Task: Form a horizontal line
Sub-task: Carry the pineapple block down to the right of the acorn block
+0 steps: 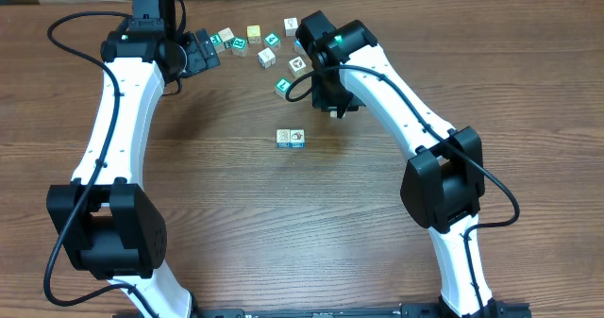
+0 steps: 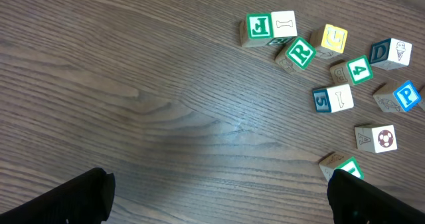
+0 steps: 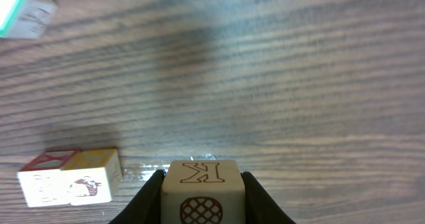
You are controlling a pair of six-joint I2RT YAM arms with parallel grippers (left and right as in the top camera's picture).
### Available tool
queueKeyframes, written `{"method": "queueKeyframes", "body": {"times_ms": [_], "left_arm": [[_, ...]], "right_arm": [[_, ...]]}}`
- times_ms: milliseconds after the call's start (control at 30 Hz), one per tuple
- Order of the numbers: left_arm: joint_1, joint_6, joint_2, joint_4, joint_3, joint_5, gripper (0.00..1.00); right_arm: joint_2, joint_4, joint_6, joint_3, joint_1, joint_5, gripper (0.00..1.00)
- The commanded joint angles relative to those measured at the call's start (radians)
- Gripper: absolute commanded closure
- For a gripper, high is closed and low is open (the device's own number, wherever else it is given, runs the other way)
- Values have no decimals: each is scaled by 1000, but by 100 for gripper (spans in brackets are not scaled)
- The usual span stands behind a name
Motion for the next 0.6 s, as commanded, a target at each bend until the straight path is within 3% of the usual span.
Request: {"method": "queueKeyframes", "body": {"times_ms": [0, 300, 567], "left_arm": [[-5, 8, -6, 2, 8, 3, 0], [-5, 8, -6, 2, 8, 3, 0], [-5, 8, -6, 2, 8, 3, 0]], "right_arm": [[-8, 18, 64, -54, 11, -16, 77], [-8, 179, 75, -230, 33, -15, 78], [-8, 228, 75, -267, 34, -20, 78]]}}
